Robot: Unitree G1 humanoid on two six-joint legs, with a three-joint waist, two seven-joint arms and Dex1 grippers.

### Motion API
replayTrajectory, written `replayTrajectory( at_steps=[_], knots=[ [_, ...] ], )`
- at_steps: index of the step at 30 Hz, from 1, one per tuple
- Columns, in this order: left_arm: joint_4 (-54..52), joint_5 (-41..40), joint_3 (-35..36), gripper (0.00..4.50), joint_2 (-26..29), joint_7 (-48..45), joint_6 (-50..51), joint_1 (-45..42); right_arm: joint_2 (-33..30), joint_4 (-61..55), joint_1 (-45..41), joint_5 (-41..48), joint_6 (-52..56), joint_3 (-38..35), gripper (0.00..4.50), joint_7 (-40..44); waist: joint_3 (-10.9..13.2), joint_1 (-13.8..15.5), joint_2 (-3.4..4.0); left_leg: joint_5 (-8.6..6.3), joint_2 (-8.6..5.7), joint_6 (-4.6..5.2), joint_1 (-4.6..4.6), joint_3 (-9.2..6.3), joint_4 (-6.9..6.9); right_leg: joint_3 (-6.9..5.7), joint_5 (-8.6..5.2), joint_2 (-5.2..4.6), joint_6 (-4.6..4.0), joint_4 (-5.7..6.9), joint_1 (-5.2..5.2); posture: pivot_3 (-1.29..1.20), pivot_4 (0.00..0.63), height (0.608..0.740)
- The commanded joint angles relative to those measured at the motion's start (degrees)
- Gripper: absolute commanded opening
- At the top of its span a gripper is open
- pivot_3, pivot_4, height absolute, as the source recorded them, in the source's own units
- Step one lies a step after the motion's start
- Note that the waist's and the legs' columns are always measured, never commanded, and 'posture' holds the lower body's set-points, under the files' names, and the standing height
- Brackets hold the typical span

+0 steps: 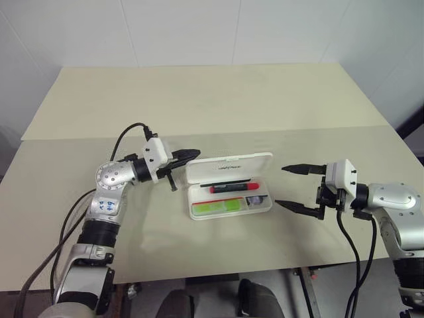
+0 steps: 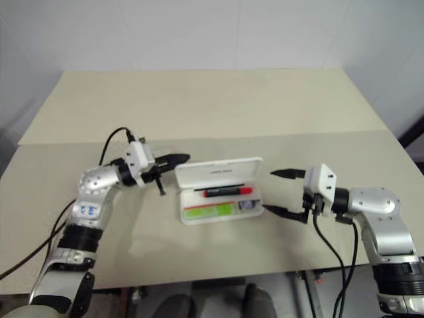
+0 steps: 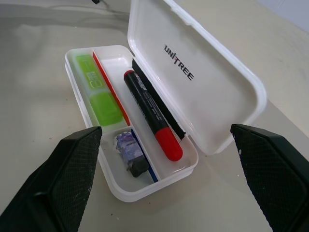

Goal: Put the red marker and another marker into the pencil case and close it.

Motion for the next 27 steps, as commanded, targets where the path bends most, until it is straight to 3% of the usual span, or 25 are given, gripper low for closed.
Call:
replayTrajectory(
  at_steps=[1,10,16,27],
  knots=[
    [-6.15,-1.92,-3.66,0.04,0.26,-5.17,0.82,-0.47,0.05,-2.31,0.05,1.12,-0.20,-1.01,4.50,-0.84,0.00,0.05,0.00,0.00,0.00,0.00,-0.02,0.00,0.00,0.00,0.00,0.00,0.00,-0.02,0.00,0.00,0.150,0.740],
    [-12.00,2.99,-11.80,0.04,2.71,-8.28,9.92,3.80,-0.88,-4.63,0.51,3.47,2.38,-3.04,4.50,-2.24,0.00,-0.14,0.01,0.00,0.05,0.01,0.02,0.06,0.00,0.02,0.00,0.02,0.00,0.01,0.00,0.00,0.150,0.740],
    [-10.54,12.84,-16.14,0.04,2.59,-1.25,12.40,5.60,-1.26,-8.11,0.86,4.02,4.08,-3.72,4.50,-4.40,-0.06,0.20,-0.01,0.00,0.04,0.01,0.02,0.05,0.00,0.03,0.01,0.02,-0.02,0.00,0.02,0.00,0.150,0.740],
    [-12.27,12.63,-17.53,0.04,0.90,0.28,16.27,4.40,0.23,-14.65,4.37,4.93,6.71,-3.29,4.50,-9.26,-0.07,0.12,-0.02,-0.02,0.08,0.04,0.10,0.05,0.00,0.06,0.07,0.02,-0.10,0.03,0.33,0.00,0.150,0.740]
  ],
)
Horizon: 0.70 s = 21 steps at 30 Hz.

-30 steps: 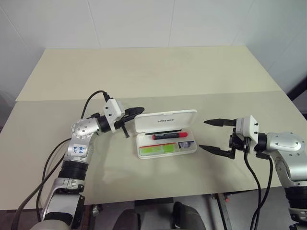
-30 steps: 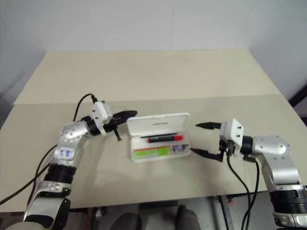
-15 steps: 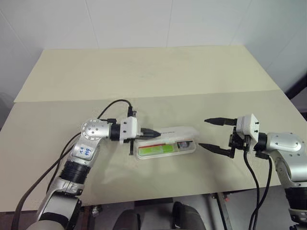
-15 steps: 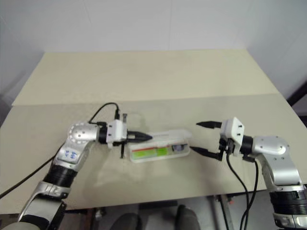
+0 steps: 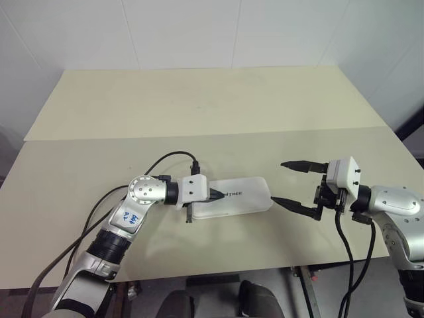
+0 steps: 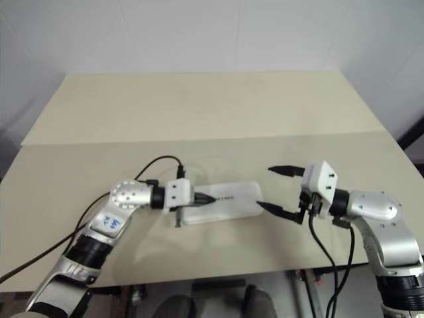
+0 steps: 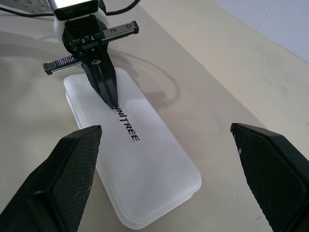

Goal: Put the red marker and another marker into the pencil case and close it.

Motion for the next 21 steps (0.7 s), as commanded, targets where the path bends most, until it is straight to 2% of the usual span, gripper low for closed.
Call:
replayTrajectory(
  at_steps=[1,21],
  knots=[
    [0.08,1.89,-2.42,0.04,0.09,-0.79,2.76,-0.38,0.85,-2.53,-0.21,1.41,0.13,-1.31,4.50,-1.56,0.00,0.02,0.00,0.00,0.01,0.00,0.00,0.00,0.00,-0.01,0.00,0.00,0.00,0.00,0.00,0.00,0.150,0.740],
    [-5.97,5.15,-8.86,0.04,3.34,-2.04,20.91,-0.98,4.29,-0.84,-2.54,0.17,-1.13,1.73,4.50,-1.87,-0.02,-0.18,0.00,-0.01,0.03,0.02,-0.01,0.01,-0.01,0.01,-0.01,0.04,-0.01,-0.04,-0.01,0.00,0.150,0.740]
  ],
)
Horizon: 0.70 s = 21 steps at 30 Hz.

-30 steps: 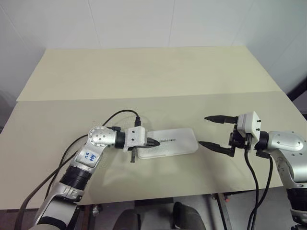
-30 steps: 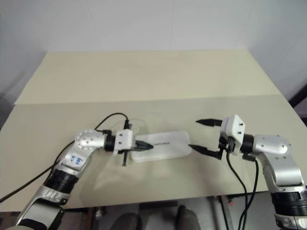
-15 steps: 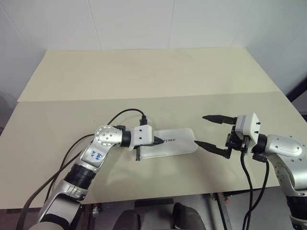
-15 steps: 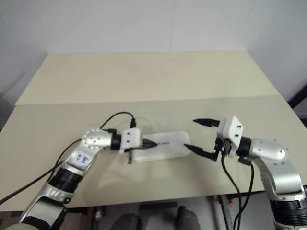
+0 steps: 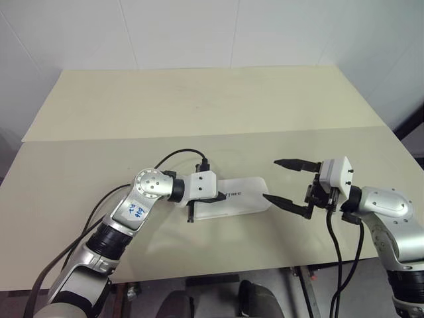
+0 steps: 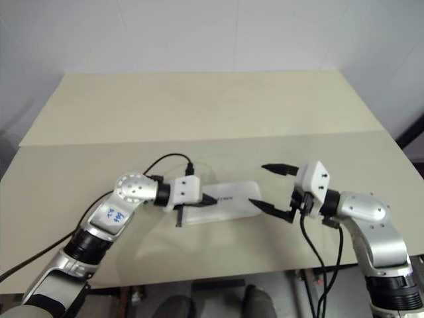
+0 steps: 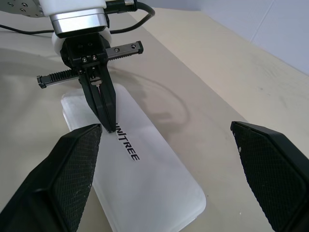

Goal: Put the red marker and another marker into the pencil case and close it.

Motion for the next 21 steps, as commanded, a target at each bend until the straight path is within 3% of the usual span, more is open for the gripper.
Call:
replayTrajectory(
  at_steps=[1,6,12,21],
  knots=[
    [1.73,3.22,-4.12,0.04,0.83,-0.67,5.00,2.33,0.48,0.03,-1.64,0.38,-0.91,0.11,4.50,0.02,0.00,-0.01,0.00,0.00,0.00,0.00,0.00,0.00,0.00,0.01,0.00,0.00,0.00,0.00,0.00,0.00,0.150,0.740],
    [1.86,1.25,-1.64,0.04,-2.48,2.99,4.88,2.28,0.62,0.76,-3.33,0.31,-0.55,1.20,4.50,0.22,-0.03,0.25,0.00,0.00,-0.01,0.00,0.01,-0.01,0.00,0.00,0.00,-0.01,0.00,0.00,0.03,0.00,0.150,0.740],
    [-1.32,-8.12,9.31,0.04,-6.47,5.97,-0.75,4.63,0.16,2.75,-5.00,0.47,-0.43,1.95,4.50,2.01,-0.02,-0.01,0.00,0.00,0.00,0.01,0.00,-0.01,0.01,0.00,0.00,0.00,0.00,0.01,-0.22,0.00,0.150,0.740],
    [-6.14,-16.45,18.58,0.04,-0.31,1.52,-4.21,11.72,-0.30,6.99,-8.20,-0.07,-1.37,2.71,4.50,5.96,0.03,-0.01,0.04,0.00,0.01,0.01,-0.09,0.03,0.00,-0.04,0.00,0.00,0.00,-0.07,-0.36,0.00,0.150,0.740]
  ],
)
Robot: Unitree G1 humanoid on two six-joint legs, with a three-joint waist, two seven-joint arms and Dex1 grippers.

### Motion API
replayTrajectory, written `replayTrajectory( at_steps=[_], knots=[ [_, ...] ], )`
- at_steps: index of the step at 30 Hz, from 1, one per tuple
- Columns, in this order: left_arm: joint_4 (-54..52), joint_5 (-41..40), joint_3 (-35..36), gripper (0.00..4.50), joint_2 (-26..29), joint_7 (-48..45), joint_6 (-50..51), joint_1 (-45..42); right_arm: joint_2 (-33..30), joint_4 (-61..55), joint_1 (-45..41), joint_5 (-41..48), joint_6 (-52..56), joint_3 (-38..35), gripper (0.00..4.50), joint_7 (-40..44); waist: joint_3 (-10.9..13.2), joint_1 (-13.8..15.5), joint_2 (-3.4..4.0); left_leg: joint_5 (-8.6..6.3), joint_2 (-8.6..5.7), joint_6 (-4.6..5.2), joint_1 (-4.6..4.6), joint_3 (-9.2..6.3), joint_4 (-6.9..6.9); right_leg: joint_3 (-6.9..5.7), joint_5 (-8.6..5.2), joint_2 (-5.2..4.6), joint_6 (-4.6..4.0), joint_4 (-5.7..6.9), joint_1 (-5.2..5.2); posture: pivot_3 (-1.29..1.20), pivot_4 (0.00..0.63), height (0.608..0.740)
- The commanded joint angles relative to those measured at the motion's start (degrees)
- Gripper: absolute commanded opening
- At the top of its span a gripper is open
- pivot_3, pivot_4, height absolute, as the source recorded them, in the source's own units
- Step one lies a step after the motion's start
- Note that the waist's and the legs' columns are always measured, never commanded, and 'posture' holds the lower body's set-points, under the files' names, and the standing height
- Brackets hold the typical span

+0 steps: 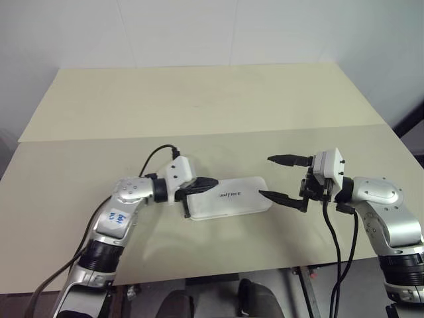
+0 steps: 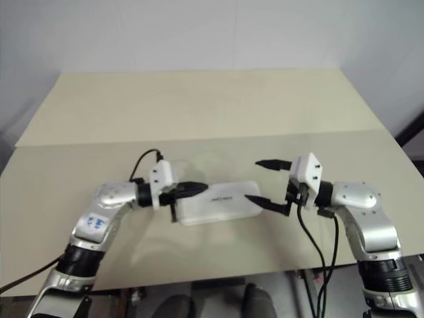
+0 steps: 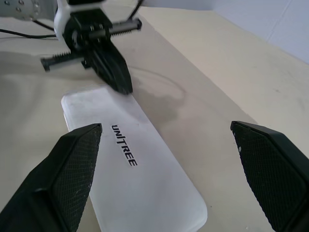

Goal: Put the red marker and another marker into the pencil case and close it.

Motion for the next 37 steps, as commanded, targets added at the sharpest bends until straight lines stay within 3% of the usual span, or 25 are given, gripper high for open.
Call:
replayTrajectory(
  at_steps=[1,3,8,16,22,28,37],
  knots=[
    [-3.26,-4.32,3.90,0.04,2.33,-2.08,-2.01,2.78,-0.72,0.39,-1.75,0.07,-1.29,-0.37,4.50,1.47,0.02,0.00,0.02,0.00,0.00,0.00,0.00,0.00,0.00,0.00,0.00,0.00,0.00,-0.01,0.00,0.00,0.150,0.740],
    [-4.24,-7.04,6.53,0.04,3.35,-2.98,-2.54,5.19,-1.11,1.22,-2.38,0.15,-1.32,-0.43,4.50,2.52,0.02,-0.01,0.03,0.00,0.00,0.00,-0.01,0.00,0.00,0.00,0.00,0.00,0.00,-0.02,0.00,0.00,0.150,0.740],
    [-5.25,-10.25,9.93,1.67,8.12,-7.16,-2.58,11.00,-1.94,2.79,-4.41,0.35,-1.42,-0.74,4.50,4.65,0.08,-0.15,0.13,0.00,0.02,0.00,0.00,0.01,-0.04,0.00,0.00,0.00,0.00,-0.04,-0.01,0.00,0.150,0.740],
    [-3.51,-12.25,12.78,4.43,9.76,-8.53,-5.52,10.97,-3.98,7.63,-6.23,0.12,-3.00,-2.09,4.50,7.54,0.10,-0.11,0.14,-0.02,0.01,-0.01,-0.01,0.01,-0.04,0.00,0.00,0.00,0.00,-0.04,0.00,0.00,0.150,0.740],
    [-0.22,-11.93,14.41,4.49,9.68,-7.85,-9.96,6.93,-5.92,11.15,-4.97,-0.44,-5.05,-4.21,4.50,8.17,0.10,-0.10,0.14,-0.02,0.00,-0.01,-0.01,0.02,-0.05,-0.02,0.00,0.00,0.00,-0.05,-0.01,0.00,0.150,0.740],
    [-0.37,-11.80,12.43,4.49,9.70,-8.46,-9.24,4.69,-6.83,11.26,1.89,-0.48,-7.17,-9.06,4.50,5.91,0.10,0.02,0.13,-0.02,0.02,-0.01,-0.03,0.06,-0.06,-0.06,0.00,0.00,0.00,-0.09,-0.01,0.00,0.150,0.740],
    [-5.19,-13.07,17.28,4.49,13.37,-6.84,-6.56,13.84,-6.76,10.02,7.67,-1.08,-10.25,-12.25,4.50,2.62,0.12,-0.72,0.15,-0.02,0.11,-0.02,0.06,0.20,-0.11,0.02,0.01,0.04,0.02,-0.10,0.01,0.00,0.150,0.740]
  ],
)
